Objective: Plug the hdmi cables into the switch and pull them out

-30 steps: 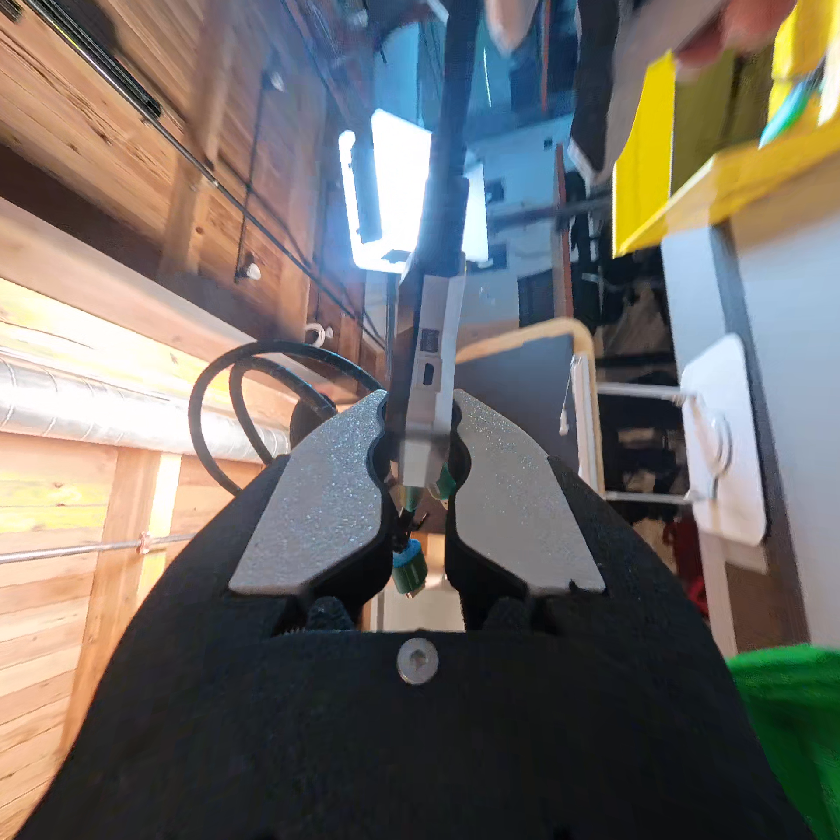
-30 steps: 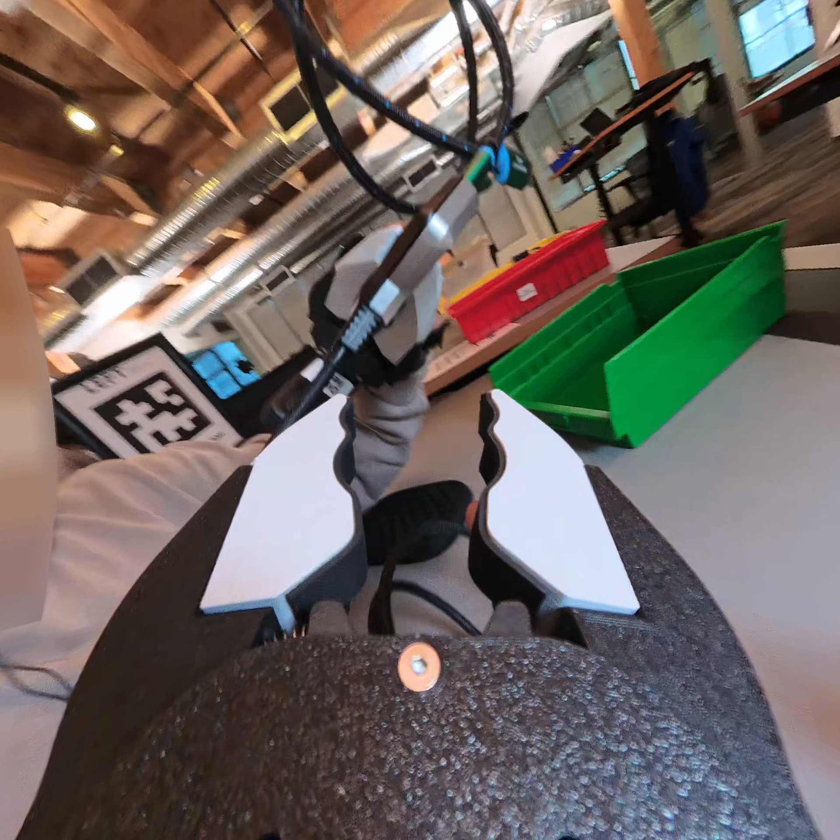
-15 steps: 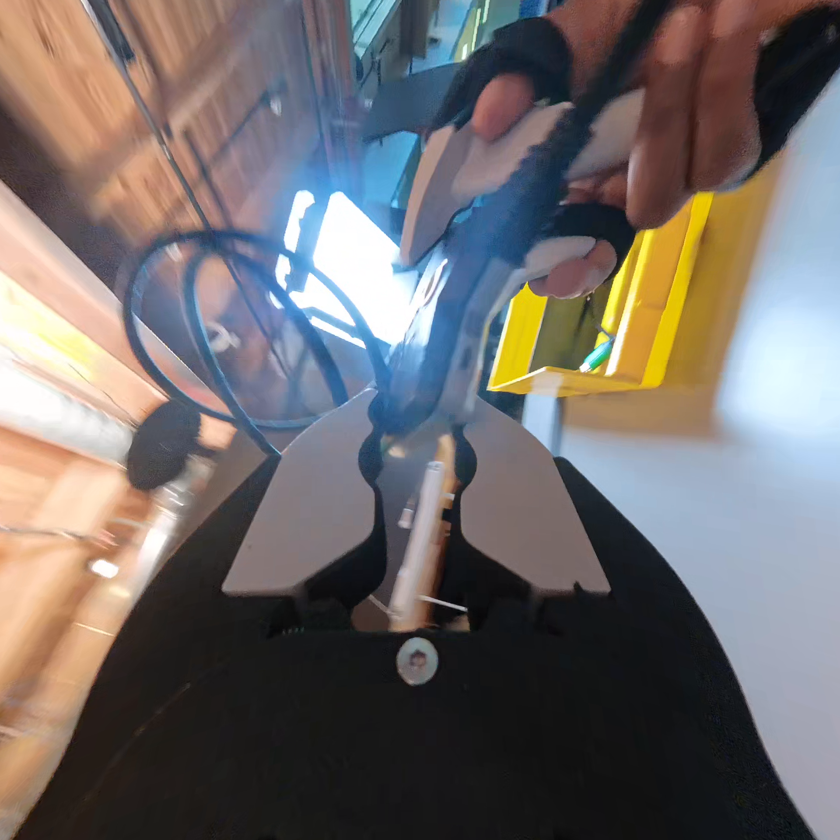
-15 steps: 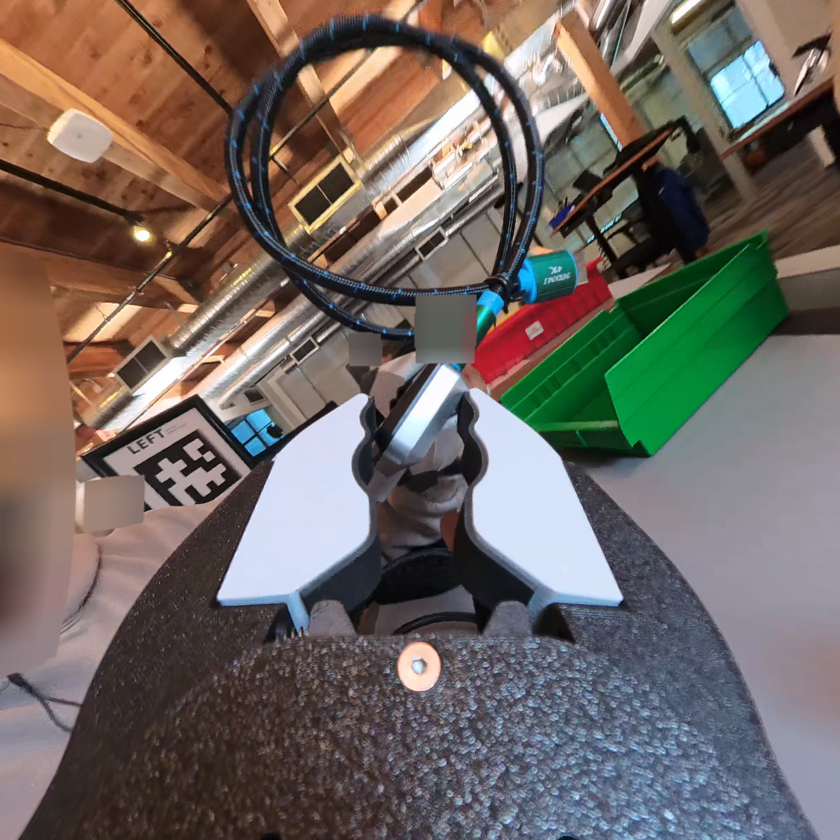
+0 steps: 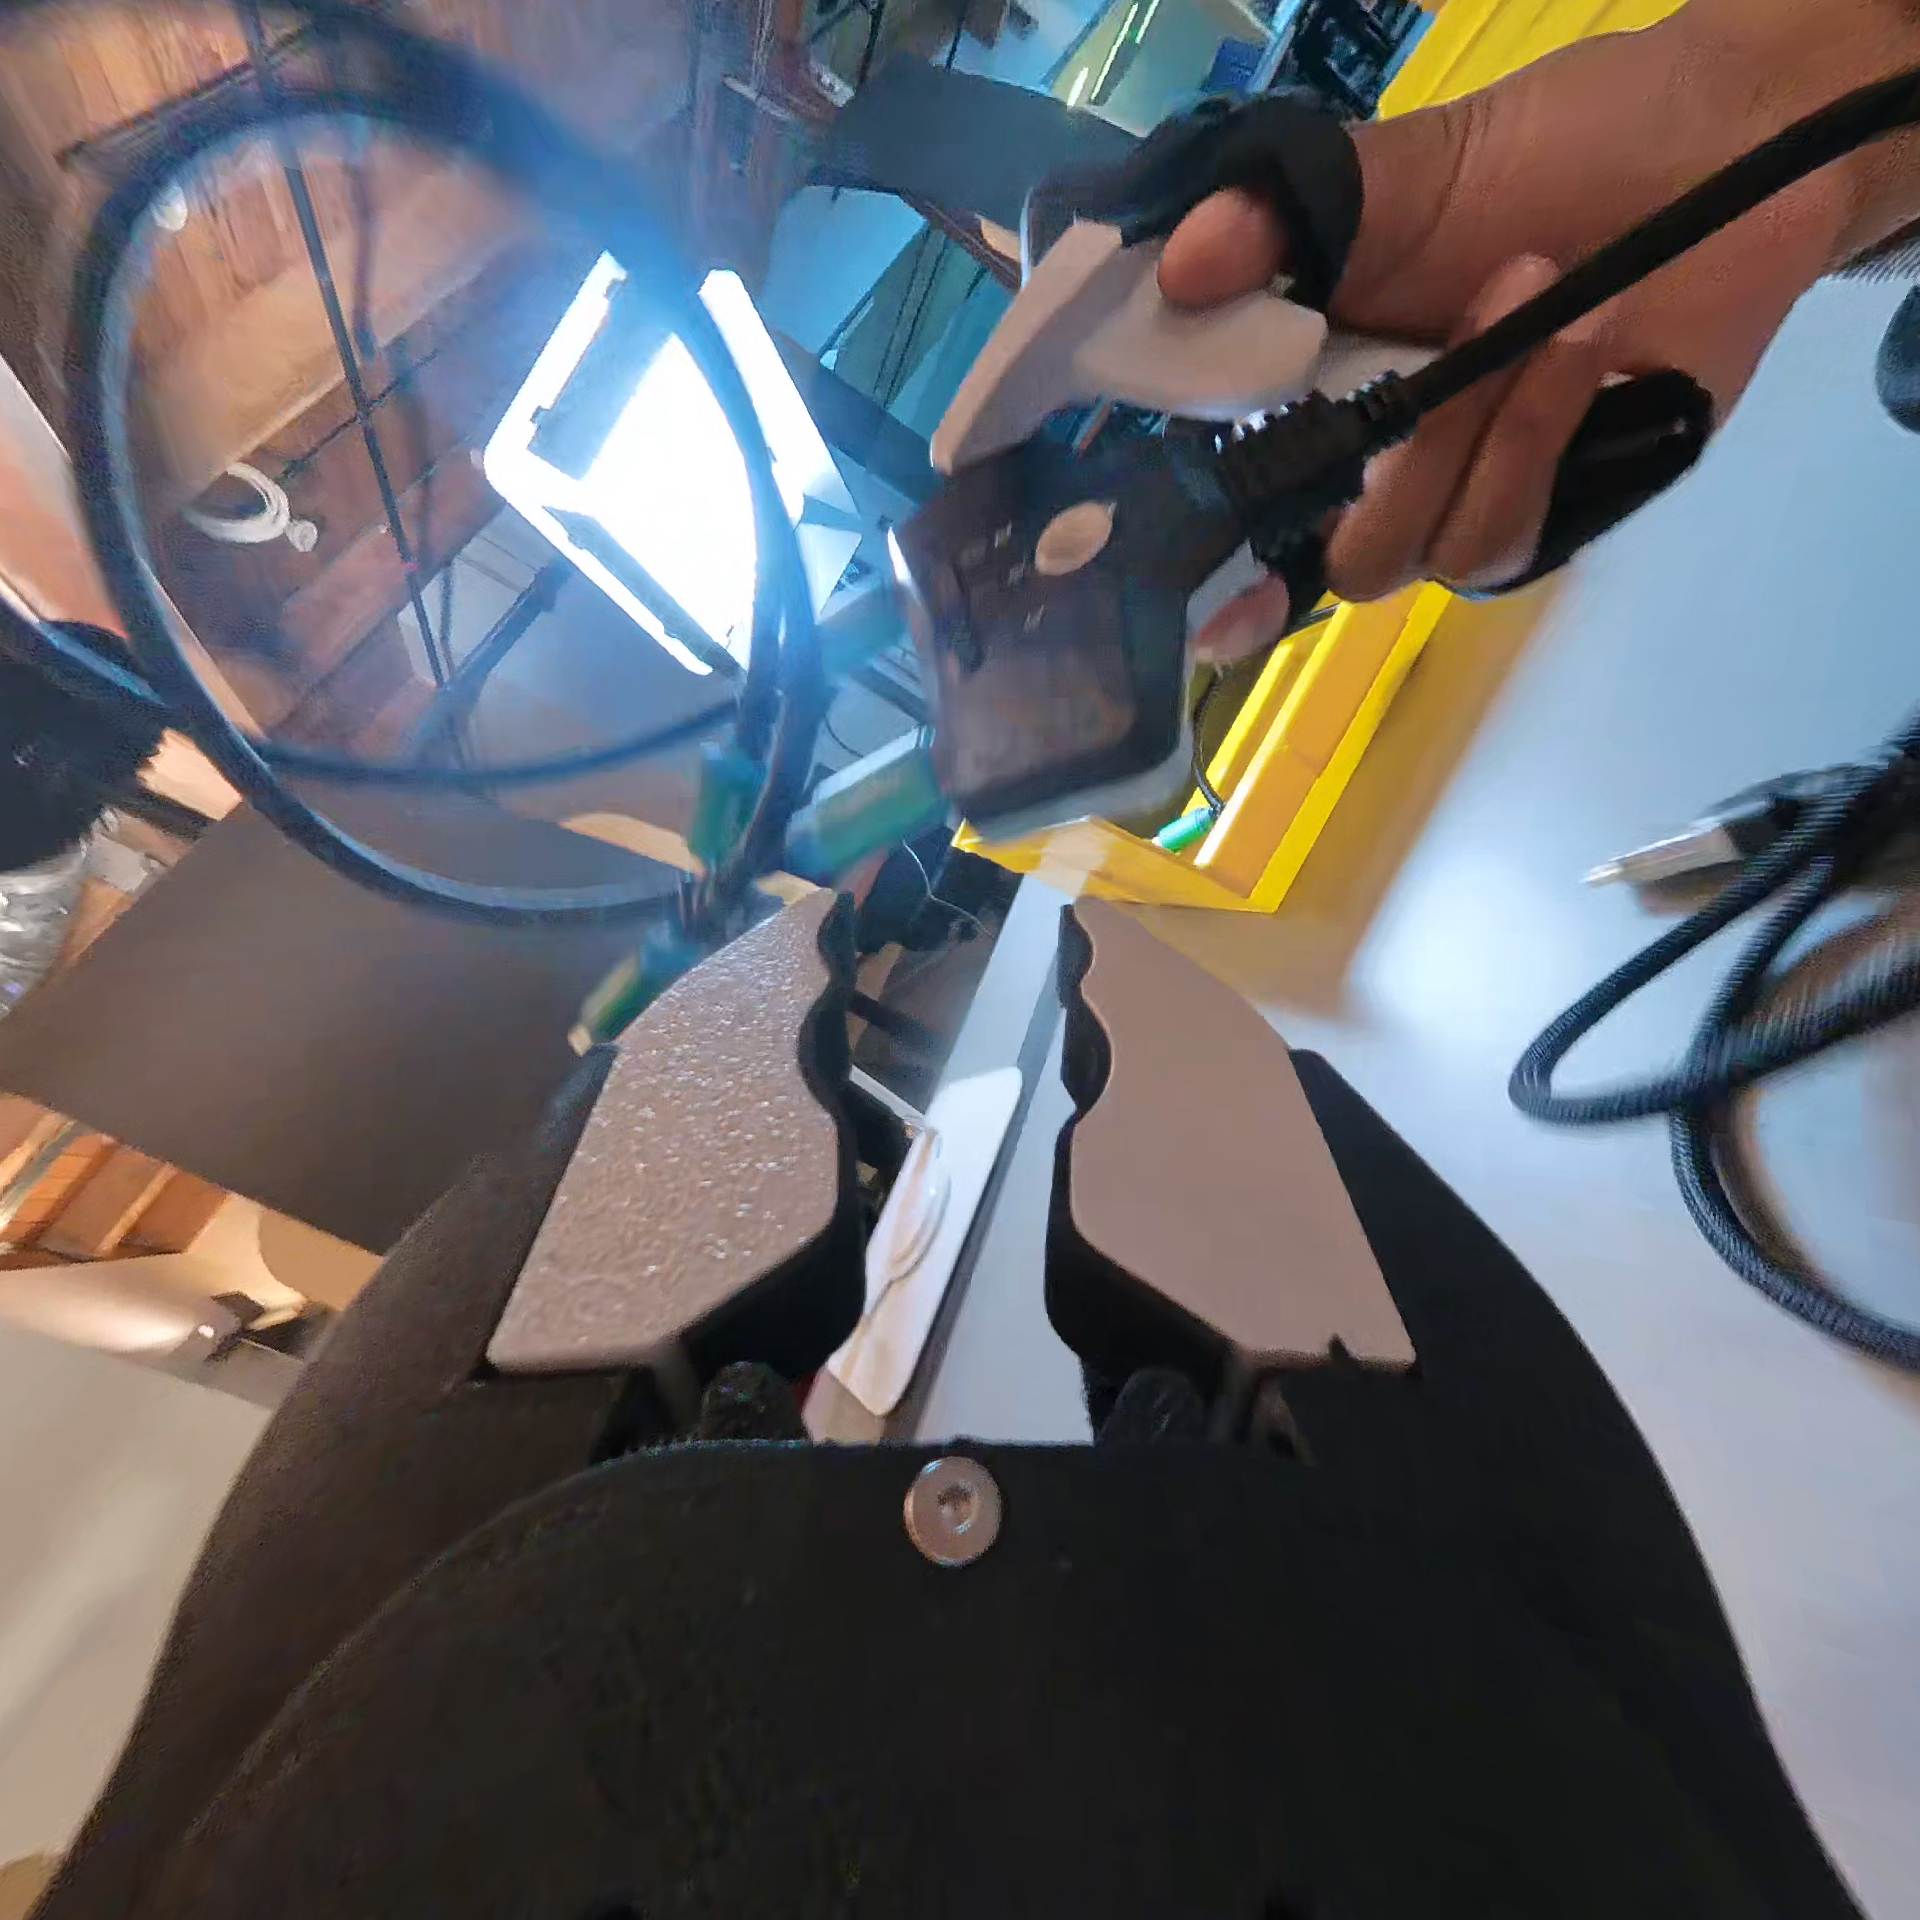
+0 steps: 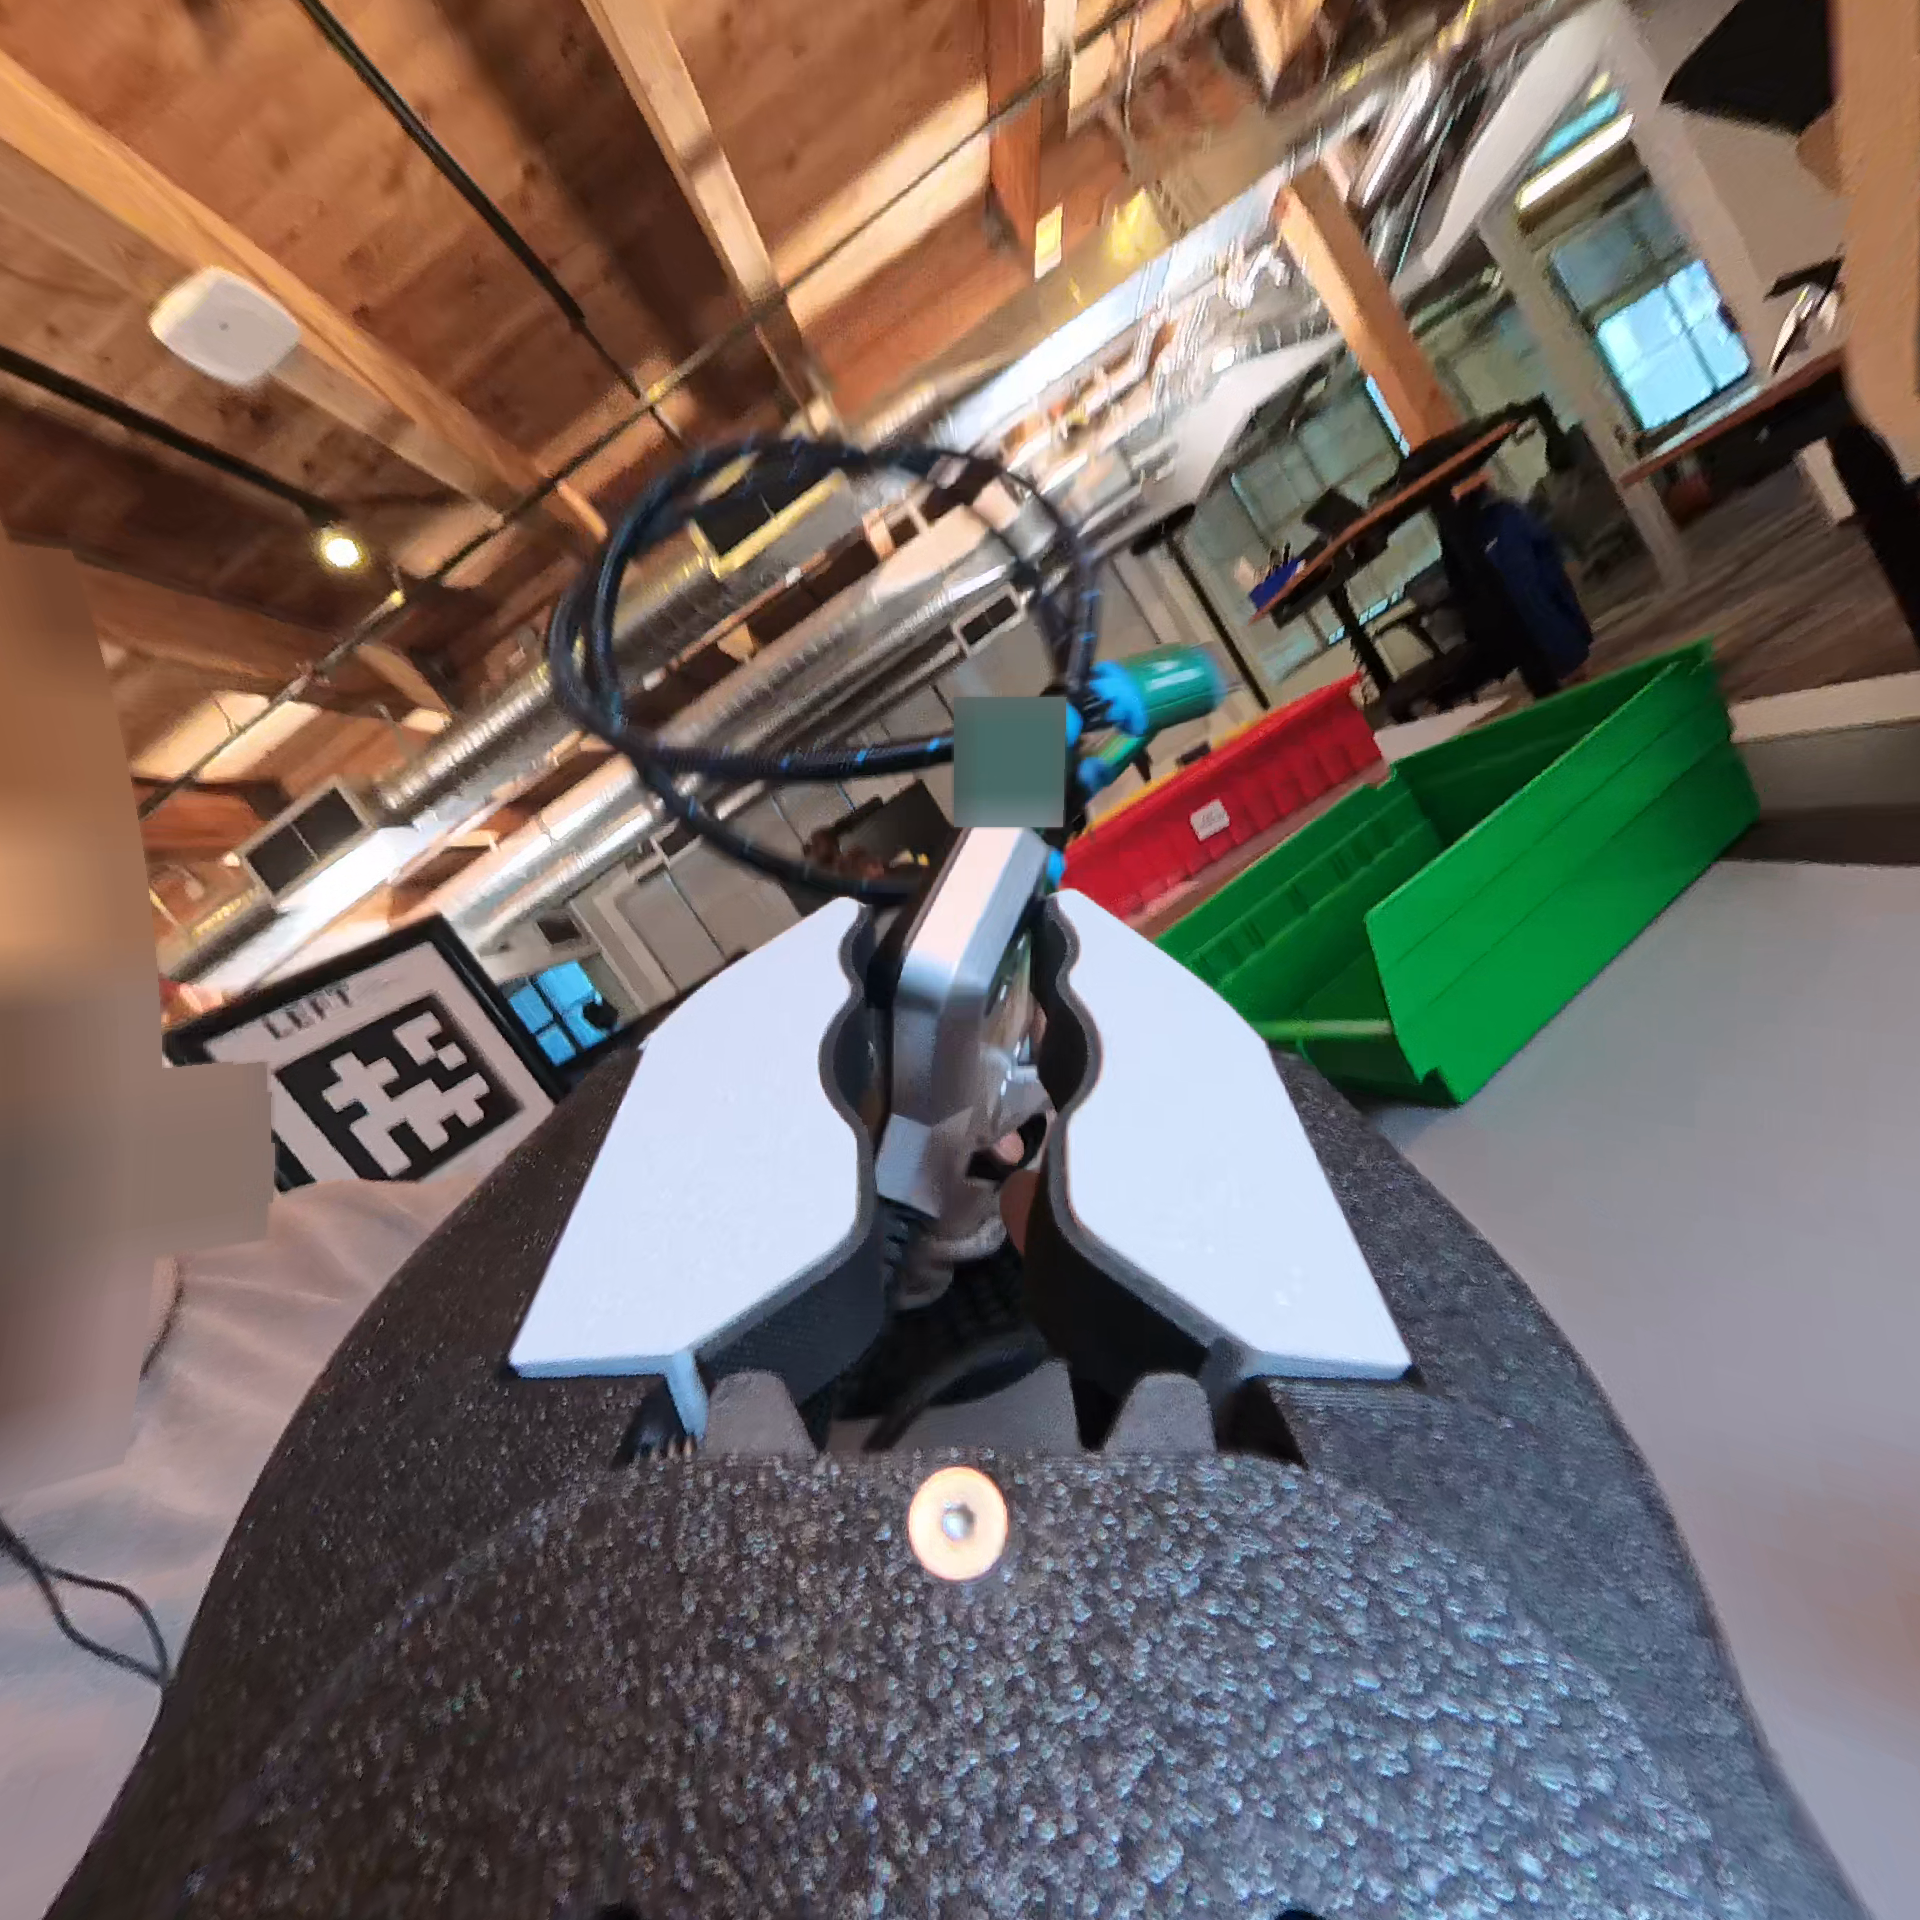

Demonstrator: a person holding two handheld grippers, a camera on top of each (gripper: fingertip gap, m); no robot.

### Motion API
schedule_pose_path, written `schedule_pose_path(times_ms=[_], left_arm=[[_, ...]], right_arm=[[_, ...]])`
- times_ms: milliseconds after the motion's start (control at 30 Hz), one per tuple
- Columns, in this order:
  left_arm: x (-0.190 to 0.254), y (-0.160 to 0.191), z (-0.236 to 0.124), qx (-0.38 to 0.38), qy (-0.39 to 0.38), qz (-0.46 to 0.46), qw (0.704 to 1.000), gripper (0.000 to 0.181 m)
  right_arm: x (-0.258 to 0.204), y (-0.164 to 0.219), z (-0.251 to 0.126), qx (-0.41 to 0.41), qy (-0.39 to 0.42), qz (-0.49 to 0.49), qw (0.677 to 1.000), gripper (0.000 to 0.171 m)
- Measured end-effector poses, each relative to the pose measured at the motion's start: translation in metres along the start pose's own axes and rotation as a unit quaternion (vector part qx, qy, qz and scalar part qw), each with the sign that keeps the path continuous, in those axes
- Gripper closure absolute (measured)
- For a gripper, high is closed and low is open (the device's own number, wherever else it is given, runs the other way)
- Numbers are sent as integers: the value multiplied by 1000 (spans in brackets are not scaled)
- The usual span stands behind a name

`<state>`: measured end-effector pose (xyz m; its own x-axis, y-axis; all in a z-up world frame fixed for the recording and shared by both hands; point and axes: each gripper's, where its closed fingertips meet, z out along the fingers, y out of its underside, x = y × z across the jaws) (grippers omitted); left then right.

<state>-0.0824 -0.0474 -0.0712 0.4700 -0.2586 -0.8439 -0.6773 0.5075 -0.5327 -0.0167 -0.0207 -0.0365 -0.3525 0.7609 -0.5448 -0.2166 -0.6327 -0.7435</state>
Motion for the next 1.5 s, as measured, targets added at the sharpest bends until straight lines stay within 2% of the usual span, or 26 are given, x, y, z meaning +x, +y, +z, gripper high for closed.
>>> schedule_pose_path(times_ms=[67, 100, 133, 167, 233, 333, 433, 500, 533, 567, 667, 733, 800, 867, 967, 1067, 1200, 1300, 1400, 1500], left_arm=[[3, 10, -6, 1, 20, -77, 997, 147], [13, 13, -7, 4, 59, -144, 988, 151], [26, 15, -7, 7, 113, -231, 966, 149], [40, 13, -6, 13, 166, -321, 932, 145], [58, 2, -2, 35, 234, -441, 866, 134], [54, -18, 8, 86, 234, -504, 827, 130], [34, -40, 17, 145, 217, -578, 773, 129], [28, -52, 20, 174, 219, -616, 736, 133], [24, -48, 21, 175, 205, -632, 726, 142], [21, -47, 16, 190, 204, -629, 726, 157], [19, -44, 6, 168, 217, -579, 768, 159], [10, -45, -2, 163, 221, -571, 774, 159], [2, -46, -10, 155, 244, -586, 757, 160], [9, -42, -19, 116, 313, -619, 710, 160], [19, -30, -29, 75, 350, -643, 678, 160], [30, -23, -32, 45, 369, -647, 666, 159], [36, -19, -31, 31, 374, -646, 665, 159], [39, -18, -29, 25, 369, -642, 672, 159], [42, -19, -27, 26, 366, -642, 673, 159], [40, -21, -26, 40, 363, -645, 671, 159]], right_arm=[[1, -15, -11, 17, -4, -3, 1000, 146], [3, -17, -15, 12, 3, -18, 1000, 147], [6, -19, -17, 14, 15, -33, 999, 148], [8, -21, -19, 20, 21, -40, 999, 148], [7, -21, -18, 33, 14, -45, 998, 148], [-8, -19, -12, 62, -22, -72, 995, 148], [-22, -7, 0, 71, -36, -116, 990, 148], [-23, 7, 11, 61, -20, -151, 986, 147], [-25, 9, 12, 66, -13, -166, 984, 148], [-24, 13, 15, 51, -5, -178, 983, 149], [-21, 27, 15, -12, -5, -217, 976, 149], [-21, 35, 14, -58, -11, -230, 971, 149], [-22, 44, 13, -100, -20, -247, 964, 149], [-24, 62, 13, -160, -35, -252, 954, 147], [-21, 70, 16, -185, -19, -263, 946, 140], [-19, 69, 16, -185, -23, -199, 962, 136], [-7, 63, 11, -166, -17, -98, 981, 158], [-3, 67, 10, -163, -22, -55, 985, 159], [-1, 83, 11, -196, -22, -64, 978, 158], [-4, 80, 14, -180, -10, -98, 979, 159]])
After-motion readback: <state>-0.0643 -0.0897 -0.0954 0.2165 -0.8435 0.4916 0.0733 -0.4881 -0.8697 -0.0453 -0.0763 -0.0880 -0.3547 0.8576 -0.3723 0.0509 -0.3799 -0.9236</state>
